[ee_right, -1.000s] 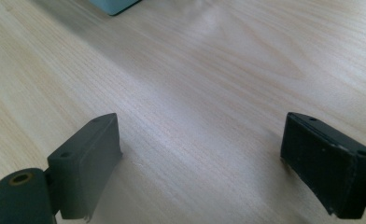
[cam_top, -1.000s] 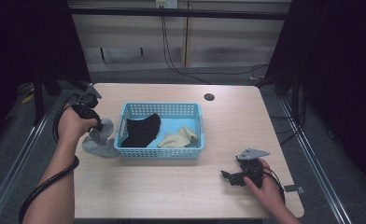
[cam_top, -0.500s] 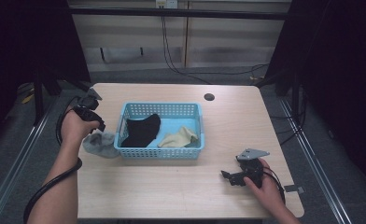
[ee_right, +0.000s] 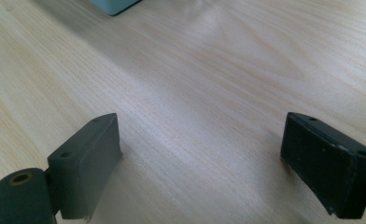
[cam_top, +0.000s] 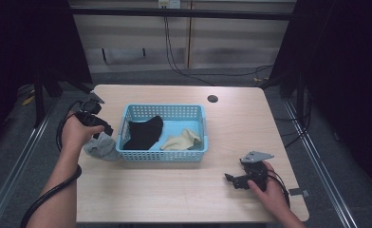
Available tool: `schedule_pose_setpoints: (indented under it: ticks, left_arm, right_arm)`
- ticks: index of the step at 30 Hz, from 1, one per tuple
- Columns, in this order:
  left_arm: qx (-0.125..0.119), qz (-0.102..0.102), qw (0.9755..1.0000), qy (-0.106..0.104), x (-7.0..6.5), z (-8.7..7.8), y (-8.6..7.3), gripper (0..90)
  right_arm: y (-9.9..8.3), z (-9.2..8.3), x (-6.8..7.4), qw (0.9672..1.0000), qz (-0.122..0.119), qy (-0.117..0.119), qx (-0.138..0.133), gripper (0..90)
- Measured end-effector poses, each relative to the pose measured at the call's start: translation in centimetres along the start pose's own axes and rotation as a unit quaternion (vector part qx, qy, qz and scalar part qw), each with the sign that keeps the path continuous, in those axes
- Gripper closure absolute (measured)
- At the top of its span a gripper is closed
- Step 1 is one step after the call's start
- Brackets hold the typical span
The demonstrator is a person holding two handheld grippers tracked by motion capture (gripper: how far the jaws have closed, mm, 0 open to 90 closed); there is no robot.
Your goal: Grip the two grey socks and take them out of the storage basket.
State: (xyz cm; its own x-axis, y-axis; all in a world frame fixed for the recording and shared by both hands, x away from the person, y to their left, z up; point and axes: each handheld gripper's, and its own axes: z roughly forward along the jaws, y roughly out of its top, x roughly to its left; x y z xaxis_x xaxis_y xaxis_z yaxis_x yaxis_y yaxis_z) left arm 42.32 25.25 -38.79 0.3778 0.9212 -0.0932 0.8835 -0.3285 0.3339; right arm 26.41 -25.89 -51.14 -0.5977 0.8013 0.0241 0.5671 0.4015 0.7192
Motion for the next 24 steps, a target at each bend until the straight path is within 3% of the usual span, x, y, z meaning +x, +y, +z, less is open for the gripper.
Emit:
schedule_pose_setpoints:
  ticks: [10, 24]
  left_arm:
    - [-0.023, 0.014, 0.9995, -0.018, -0.8, -0.2, -1.5, 36.4]
    - [-0.03, 0.04, 0.998, -0.038, -1.7, -0.1, -3.9, 33.4]
  right_arm:
    - [0.0, 0.0, 0.0, 1.0, 0.0, 0.0, 0.0, 11.4]
    - [0.0, 0.0, 0.0, 1.0, 0.0, 0.0, 0.0, 11.4]
